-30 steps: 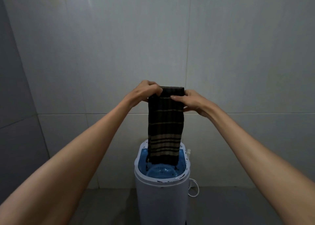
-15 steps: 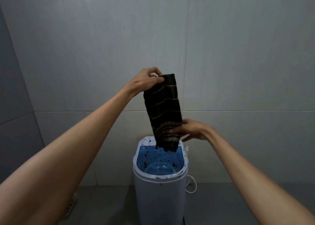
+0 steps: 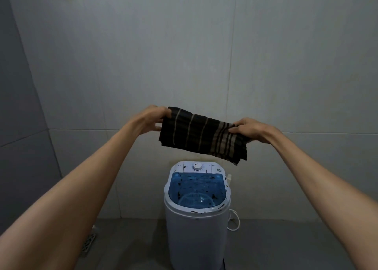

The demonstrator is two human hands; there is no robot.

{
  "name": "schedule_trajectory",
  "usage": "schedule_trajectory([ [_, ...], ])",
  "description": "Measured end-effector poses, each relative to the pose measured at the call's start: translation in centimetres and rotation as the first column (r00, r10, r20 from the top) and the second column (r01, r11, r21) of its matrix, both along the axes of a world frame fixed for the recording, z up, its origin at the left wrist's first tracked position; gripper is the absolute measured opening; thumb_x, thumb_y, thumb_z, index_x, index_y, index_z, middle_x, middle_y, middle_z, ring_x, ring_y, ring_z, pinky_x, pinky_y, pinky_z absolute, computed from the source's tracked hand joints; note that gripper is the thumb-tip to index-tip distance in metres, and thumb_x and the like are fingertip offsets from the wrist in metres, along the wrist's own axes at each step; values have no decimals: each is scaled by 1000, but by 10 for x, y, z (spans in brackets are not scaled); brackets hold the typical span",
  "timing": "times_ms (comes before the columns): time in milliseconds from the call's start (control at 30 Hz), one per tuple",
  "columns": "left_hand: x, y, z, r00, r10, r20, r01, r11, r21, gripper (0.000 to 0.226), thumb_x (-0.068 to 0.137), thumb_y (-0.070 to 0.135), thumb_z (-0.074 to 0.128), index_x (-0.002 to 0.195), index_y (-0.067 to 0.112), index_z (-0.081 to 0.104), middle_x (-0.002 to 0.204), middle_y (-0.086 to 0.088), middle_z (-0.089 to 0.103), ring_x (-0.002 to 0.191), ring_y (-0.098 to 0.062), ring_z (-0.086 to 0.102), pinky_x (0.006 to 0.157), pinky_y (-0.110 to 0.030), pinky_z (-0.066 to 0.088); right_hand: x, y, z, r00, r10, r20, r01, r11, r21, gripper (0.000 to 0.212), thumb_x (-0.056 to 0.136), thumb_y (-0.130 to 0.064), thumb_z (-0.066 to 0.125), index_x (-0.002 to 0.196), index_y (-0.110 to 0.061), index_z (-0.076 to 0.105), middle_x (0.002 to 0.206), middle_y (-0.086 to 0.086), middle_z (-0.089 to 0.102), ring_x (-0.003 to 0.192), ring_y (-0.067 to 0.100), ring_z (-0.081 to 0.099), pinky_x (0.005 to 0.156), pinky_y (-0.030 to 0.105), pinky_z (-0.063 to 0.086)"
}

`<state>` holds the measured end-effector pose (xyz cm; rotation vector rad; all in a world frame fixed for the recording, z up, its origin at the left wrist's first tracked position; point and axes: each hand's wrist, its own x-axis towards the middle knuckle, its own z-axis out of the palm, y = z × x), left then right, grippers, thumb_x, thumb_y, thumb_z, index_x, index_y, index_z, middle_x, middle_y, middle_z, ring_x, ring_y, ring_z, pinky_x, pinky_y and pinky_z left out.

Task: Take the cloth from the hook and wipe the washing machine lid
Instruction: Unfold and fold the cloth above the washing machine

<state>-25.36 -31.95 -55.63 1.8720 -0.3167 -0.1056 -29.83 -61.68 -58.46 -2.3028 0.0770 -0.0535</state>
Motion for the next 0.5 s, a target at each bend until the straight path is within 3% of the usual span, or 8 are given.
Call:
schedule_trajectory([
  [133, 4, -4, -9, 997, -39, -59, 35, 997, -70, 11, 90, 19, 59, 99, 13, 61, 99, -5, 65, 97, -19, 61, 86, -37, 51, -1, -4, 12, 998, -59, 16, 59, 998, -24, 14, 96, -17, 55, 92, -14, 68, 86, 6, 67, 68, 13, 61, 54, 22, 48],
  [200, 8, -9, -14, 998, 38, -43, -41, 996, -79, 14, 90, 20, 63, 99, 9, 63, 98, -5, 67, 94, -17, 62, 80, -33, 52, -1, -4, 16, 994, -103, 24, 103, 995, -12, 10, 92, -18, 62, 102, -15, 63, 97, 7, 65, 77, 15, 62, 55, 24, 49],
  [233, 9, -12, -18, 996, 91, -12, -91, 993, -77, 15, 90, 20, 65, 97, 7, 63, 95, -5, 67, 91, -16, 63, 74, -30, 52, -1, -4, 19, 992, -126, 22, 126, 992, 3, 19, 90, -18, 65, 107, -16, 59, 101, 7, 64, 82, 16, 62, 55, 25, 50],
  [300, 10, -19, -26, 981, 186, 48, -180, 979, -100, 13, 88, 17, 67, 90, 6, 61, 89, -6, 67, 83, -16, 64, 62, -26, 53, -2, 2, 23, 989, -149, -5, 149, 988, 42, 24, 88, -16, 69, 107, -17, 55, 97, 5, 61, 81, 15, 61, 50, 24, 50],
  [400, 7, -39, -32, 977, 208, 45, -197, 964, -180, 16, 86, 15, 70, 78, 10, 56, 88, -10, 69, 75, -19, 68, 55, -27, 56, 2, 21, 26, 988, -101, -113, 123, 971, 205, 9, 87, -10, 69, 87, -9, 60, 82, 8, 63, 69, 15, 62, 46, 23, 54],
  [500, -7, -64, -23, 992, 81, 98, -64, 984, -167, 14, 86, 14, 69, 80, 12, 56, 79, -7, 67, 67, -16, 66, 51, -22, 57, 7, 41, 31, 984, -18, -180, 96, 895, 435, 5, 87, -2, 65, 84, -2, 61, 82, 14, 67, 71, 20, 67, 61, 29, 61],
])
